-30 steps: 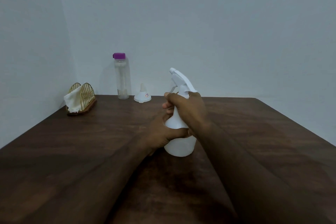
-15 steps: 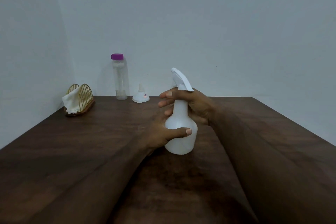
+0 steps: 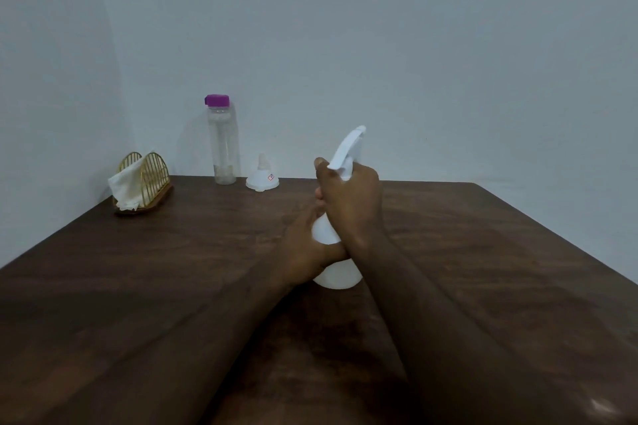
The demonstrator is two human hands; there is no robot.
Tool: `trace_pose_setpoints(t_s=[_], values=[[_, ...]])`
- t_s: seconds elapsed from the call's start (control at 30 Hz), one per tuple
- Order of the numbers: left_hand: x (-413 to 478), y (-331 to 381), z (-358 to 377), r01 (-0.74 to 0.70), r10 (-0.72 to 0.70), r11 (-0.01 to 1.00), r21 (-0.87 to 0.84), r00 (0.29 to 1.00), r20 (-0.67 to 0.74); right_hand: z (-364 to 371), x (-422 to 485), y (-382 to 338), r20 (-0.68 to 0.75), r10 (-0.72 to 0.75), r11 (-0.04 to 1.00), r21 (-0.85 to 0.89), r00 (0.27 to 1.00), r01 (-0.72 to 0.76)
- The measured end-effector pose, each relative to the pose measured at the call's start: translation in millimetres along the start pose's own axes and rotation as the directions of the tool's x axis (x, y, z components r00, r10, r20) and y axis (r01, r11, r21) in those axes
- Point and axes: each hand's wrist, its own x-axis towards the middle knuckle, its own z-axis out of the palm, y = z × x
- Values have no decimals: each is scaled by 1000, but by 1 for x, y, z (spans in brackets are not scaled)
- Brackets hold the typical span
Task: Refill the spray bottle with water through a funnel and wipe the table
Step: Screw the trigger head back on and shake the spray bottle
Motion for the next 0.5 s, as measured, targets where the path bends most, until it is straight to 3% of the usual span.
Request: trace_pose_setpoints(t_s=[0.17,0.33,0.5], values=[[-3,6,7,-62,62,998,16,997,-34,-14,-8,8,117,-21,995,103,993,9],[-5,8,7,-48,48,998,34,999,-2,-21,-21,19,-4,-115,993,39,993,115],[-6,5,11,-46,47,998,36,999,-25,-19,-21,24,-116,-116,992,26,986,120]])
